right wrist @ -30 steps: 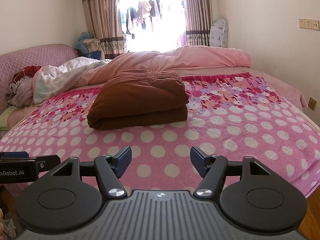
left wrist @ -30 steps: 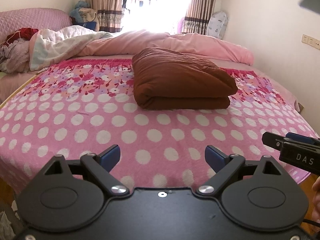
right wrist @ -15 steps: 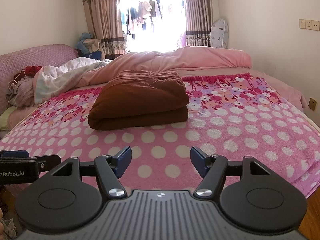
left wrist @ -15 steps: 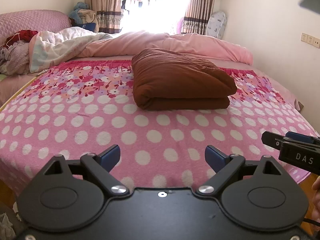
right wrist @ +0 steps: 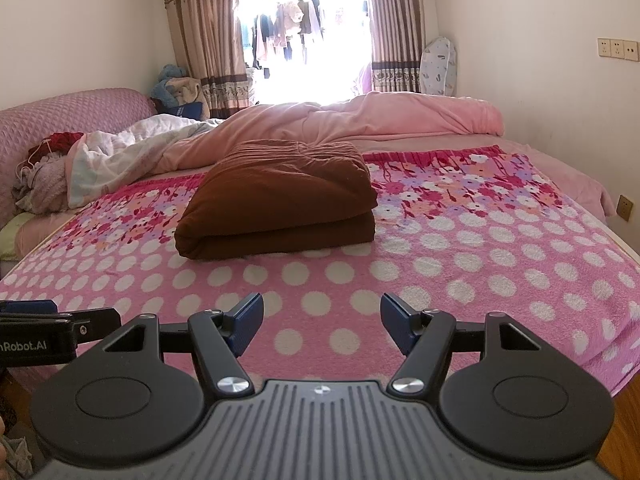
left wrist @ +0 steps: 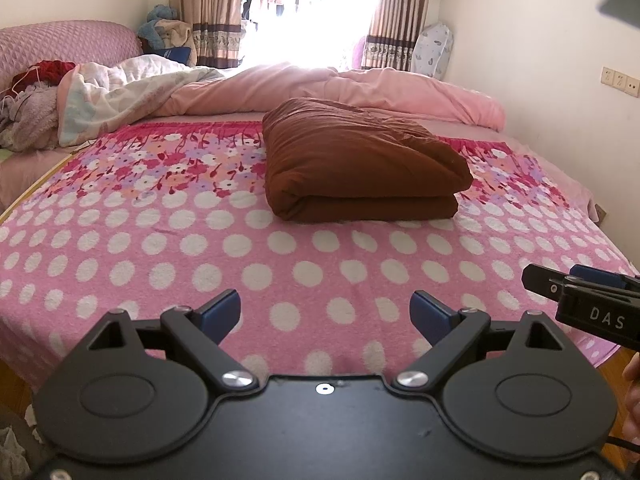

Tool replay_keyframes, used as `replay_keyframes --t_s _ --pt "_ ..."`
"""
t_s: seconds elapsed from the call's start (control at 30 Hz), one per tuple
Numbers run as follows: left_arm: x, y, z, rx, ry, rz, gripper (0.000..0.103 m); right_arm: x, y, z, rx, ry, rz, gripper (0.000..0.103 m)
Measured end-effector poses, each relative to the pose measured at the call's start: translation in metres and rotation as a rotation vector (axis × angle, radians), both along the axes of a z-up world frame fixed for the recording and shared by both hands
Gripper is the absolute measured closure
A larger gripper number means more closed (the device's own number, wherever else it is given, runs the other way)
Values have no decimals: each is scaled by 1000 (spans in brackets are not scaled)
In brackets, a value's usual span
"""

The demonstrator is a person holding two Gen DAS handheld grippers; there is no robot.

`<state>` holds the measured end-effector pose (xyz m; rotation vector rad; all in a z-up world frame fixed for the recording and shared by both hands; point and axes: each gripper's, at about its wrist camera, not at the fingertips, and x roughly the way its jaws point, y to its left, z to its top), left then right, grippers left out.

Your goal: Fold large clothes

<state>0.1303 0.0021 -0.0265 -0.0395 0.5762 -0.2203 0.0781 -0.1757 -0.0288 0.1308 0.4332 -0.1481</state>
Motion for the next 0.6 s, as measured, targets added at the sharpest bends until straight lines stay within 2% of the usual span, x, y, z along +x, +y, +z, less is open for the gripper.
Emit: replay_keyframes --t_s 0.6 --pt "-2 1 0 4 -7 -14 9 0 0 0 -1 1 1 24"
